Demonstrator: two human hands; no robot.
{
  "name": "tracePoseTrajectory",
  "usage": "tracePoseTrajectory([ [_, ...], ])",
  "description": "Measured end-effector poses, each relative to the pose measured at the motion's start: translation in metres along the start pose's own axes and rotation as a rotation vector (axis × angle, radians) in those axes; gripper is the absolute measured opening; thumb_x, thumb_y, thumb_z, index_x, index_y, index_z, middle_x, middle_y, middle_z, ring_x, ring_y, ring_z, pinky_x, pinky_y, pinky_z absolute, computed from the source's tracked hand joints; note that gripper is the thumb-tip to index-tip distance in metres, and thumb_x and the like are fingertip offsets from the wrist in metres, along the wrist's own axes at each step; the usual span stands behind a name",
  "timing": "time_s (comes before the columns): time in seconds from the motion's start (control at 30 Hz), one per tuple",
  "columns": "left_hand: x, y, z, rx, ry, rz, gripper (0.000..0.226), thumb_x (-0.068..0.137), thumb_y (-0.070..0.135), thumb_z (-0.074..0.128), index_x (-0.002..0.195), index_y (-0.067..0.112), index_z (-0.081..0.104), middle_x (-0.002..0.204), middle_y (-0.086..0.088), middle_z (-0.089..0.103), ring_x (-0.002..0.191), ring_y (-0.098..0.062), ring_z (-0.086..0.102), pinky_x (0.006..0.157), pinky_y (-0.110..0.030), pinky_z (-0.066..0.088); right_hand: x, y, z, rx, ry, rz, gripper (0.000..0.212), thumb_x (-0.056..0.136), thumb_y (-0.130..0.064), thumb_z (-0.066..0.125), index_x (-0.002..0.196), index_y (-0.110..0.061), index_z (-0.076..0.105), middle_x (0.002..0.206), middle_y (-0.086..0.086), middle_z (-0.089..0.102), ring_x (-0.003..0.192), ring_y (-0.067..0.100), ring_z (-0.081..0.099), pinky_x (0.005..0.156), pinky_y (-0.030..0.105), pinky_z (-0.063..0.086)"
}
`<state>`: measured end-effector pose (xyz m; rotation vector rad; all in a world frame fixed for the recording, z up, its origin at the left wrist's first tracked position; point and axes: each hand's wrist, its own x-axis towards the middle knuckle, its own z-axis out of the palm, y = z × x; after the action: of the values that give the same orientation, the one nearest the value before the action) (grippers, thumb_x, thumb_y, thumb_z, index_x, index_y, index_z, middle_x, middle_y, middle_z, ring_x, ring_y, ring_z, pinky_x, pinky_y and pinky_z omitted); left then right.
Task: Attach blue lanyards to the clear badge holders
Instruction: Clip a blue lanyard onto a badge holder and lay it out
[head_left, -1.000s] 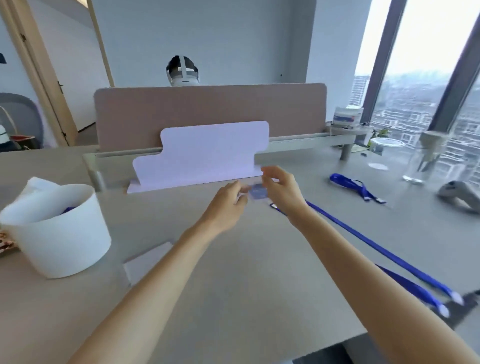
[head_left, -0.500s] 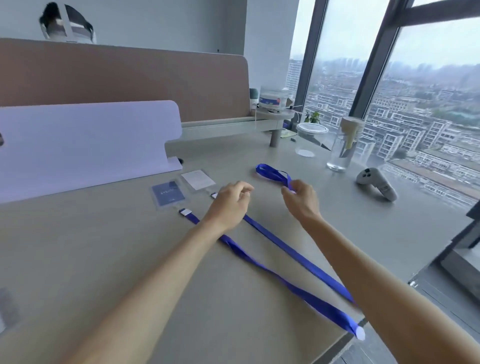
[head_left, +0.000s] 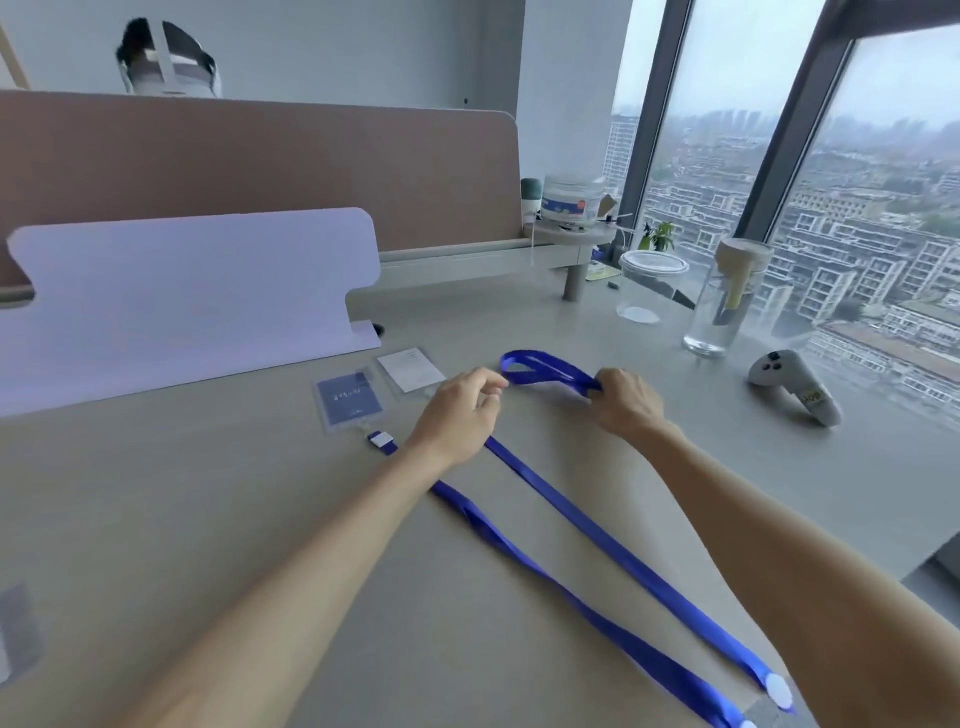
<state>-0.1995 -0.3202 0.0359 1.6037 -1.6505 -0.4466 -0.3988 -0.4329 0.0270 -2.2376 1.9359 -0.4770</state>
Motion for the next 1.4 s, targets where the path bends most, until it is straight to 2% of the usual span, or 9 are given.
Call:
tracePoseTrajectory([
  [0.17,-0.010,0.019,-0.013,-0.081,0.095,-0.023,0.024,0.094,0.017,0.048,0.116,0.021,0.058,0.108,0.004,0.065,0.089,-0.011,0.058,0.077,-0.023,0.045,-0.024,-0.053,-0.036,0.390,-0.065,-0.137,0.021,0.095,-0.022,0.054,0.082,-0.005,0.059,0.075,0.009,0.059,0.068,0.026,0.051,0.062,0.031,0.037],
  [0.37,-0.057,0.025,-0.070,-0.276,0.500,0.017,0.012,0.091,0.012,0.051,0.101,0.018,0.053,0.097,0.008,0.062,0.087,-0.010,0.059,0.070,-0.018,0.047,-0.080,-0.144,-0.069,0.892,-0.325,-0.242,0.018,0.096,-0.018,0.058,0.097,-0.002,0.065,0.075,0.006,0.059,0.066,0.015,0.053,0.066,0.027,0.045],
  [0.6,-0.141,-0.034,-0.158,-0.253,0.507,-0.191,0.014,0.093,0.026,0.049,0.106,0.020,0.050,0.104,0.005,0.063,0.095,-0.010,0.062,0.077,-0.025,0.049,-0.147,-0.250,-0.022,1.336,-0.531,-0.191,0.011,0.093,-0.007,0.059,0.084,-0.004,0.065,0.071,0.007,0.063,0.056,0.014,0.060,0.064,0.025,0.051],
  [0.77,-0.201,-0.080,-0.195,-0.020,0.529,-0.233,0.018,0.084,0.028,0.066,0.102,0.024,0.064,0.110,0.011,0.049,0.106,-0.004,0.048,0.081,-0.012,0.035,-0.190,-0.319,0.016,1.566,-0.657,-0.047,0.014,0.094,-0.006,0.057,0.081,-0.004,0.061,0.075,0.008,0.066,0.059,0.013,0.067,0.062,0.022,0.053],
  [0.97,-0.241,-0.121,-0.224,0.131,0.673,-0.339,0.031,0.076,0.027,0.077,0.104,0.016,0.067,0.113,0.007,0.043,0.117,-0.010,0.039,0.086,-0.012,0.026,-0.220,-0.367,0.040,1.651,-0.755,0.063,0.015,0.092,-0.005,0.058,0.078,-0.005,0.055,0.056,0.004,0.066,0.063,0.016,0.069,0.060,0.023,0.053],
  [1.07,-0.251,-0.133,-0.234,0.133,0.727,-0.354,0.036,0.078,0.031,0.075,0.105,0.017,0.056,0.111,0.008,0.049,0.110,-0.009,0.041,0.085,-0.022,0.034,-0.227,-0.380,0.045,1.632,-0.764,0.066,0.007,0.091,-0.006,0.062,0.084,-0.004,0.058,0.075,0.009,0.067,0.059,0.013,0.071,0.063,0.023,0.055],
  [1.2,-0.254,-0.133,-0.242,0.016,0.647,-0.361,0.006,0.091,0.032,0.059,0.092,0.026,0.060,0.090,0.011,0.066,0.083,-0.013,0.059,0.072,-0.025,0.045,-0.232,-0.386,0.050,1.605,-0.748,0.063,0.010,0.092,-0.007,0.061,0.099,0.000,0.061,0.086,0.012,0.068,0.059,0.012,0.071,0.062,0.024,0.055],
  [1.3,-0.253,-0.133,-0.247,-0.003,0.591,-0.347,0.021,0.097,0.026,0.049,0.085,0.020,0.066,0.073,0.009,0.070,0.071,-0.014,0.064,0.072,-0.033,0.049,-0.233,-0.382,0.053,1.587,-0.745,0.058,0.010,0.093,-0.007,0.059,0.100,0.000,0.061,0.080,0.009,0.067,0.064,0.015,0.072,0.060,0.024,0.055],
  [1.4,-0.252,-0.131,-0.247,-0.204,0.443,-0.342,0.012,0.094,0.030,0.057,0.098,0.024,0.066,0.082,0.009,0.071,0.077,-0.003,0.067,0.079,-0.028,0.051,-0.231,-0.376,0.056,1.584,-0.782,0.046,0.006,0.094,-0.006,0.057,0.096,-0.001,0.060,0.084,0.010,0.066,0.069,0.017,0.072,0.065,0.025,0.056],
])
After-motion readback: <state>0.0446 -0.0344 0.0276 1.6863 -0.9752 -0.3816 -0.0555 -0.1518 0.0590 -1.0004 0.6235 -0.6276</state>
